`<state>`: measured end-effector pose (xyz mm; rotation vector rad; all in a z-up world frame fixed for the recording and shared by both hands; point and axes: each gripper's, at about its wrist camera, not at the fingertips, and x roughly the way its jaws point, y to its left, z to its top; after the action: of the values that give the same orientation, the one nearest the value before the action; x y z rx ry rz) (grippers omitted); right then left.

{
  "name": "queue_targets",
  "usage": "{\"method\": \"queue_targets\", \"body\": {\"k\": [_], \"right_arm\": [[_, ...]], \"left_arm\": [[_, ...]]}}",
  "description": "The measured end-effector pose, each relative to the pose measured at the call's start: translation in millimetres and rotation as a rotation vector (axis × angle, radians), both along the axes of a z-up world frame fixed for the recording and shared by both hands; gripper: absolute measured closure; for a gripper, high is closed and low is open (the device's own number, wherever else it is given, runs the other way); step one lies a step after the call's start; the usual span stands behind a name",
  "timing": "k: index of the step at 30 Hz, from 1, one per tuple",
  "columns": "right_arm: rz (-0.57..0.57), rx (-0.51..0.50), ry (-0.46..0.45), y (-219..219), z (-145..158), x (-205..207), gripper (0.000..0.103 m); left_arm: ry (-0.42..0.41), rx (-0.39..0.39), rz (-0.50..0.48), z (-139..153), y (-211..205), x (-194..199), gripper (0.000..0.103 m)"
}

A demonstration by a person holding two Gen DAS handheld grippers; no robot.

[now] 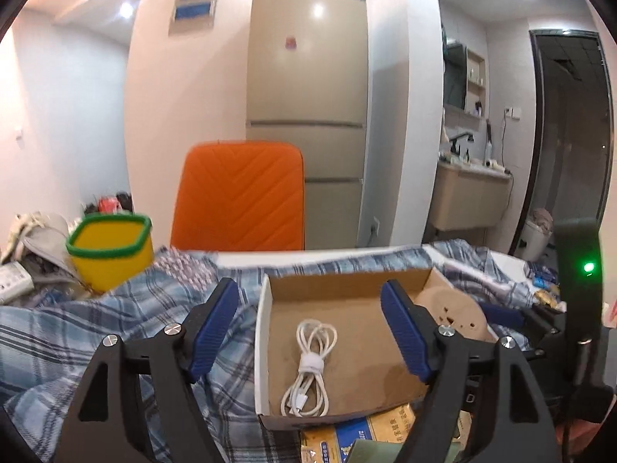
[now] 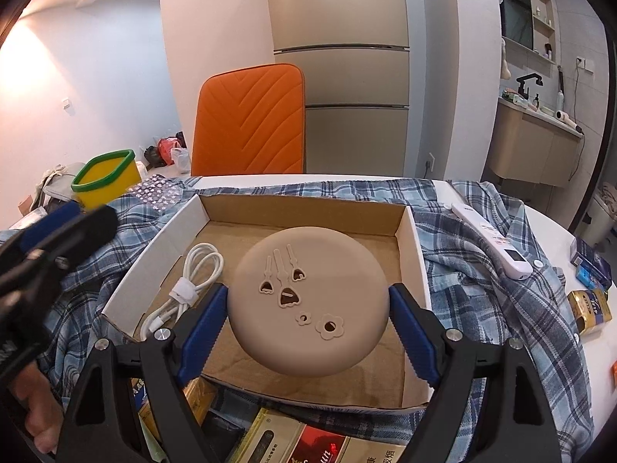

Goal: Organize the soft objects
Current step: 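Lower the cable and disc into the box and open both grippers, then withdraw both grippers up and away from the box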

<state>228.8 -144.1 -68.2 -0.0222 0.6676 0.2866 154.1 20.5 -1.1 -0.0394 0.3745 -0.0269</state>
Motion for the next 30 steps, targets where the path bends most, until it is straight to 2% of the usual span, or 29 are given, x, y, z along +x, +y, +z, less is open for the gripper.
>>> {"method": "queue_targets", "body": {"k": [9,15,18,23,26,30], "right_arm": [[-0.003,-0.003,-0.051,1,8,-8,0.017],[0.002,-0.013,-0.132,2,23,-22,0.014],[-0.006,-0.021,-0.194,0,37,-34,0.014],[-0.016,-0.04,-0.313,-7,66,-60,0.011],[-0.056,-0.043,-0.403,-13,84,-81,0.0],[-0.102,0.002,-0.473,-27,104,-107,0.0]], "left_arm": [[-0.057,-0.026,0.003,14,4,-11,0.026],[-0.137,-0.003,0.002,30,2,-34,0.011],[-0.224,0.035,0.0,43,-4,-53,0.0],[-0.312,0.013,0.01,58,-5,-79,0.0],[-0.346,0.009,0.014,65,-3,-93,0.0],[-0.361,-0.016,0.005,73,3,-108,0.0]]}}
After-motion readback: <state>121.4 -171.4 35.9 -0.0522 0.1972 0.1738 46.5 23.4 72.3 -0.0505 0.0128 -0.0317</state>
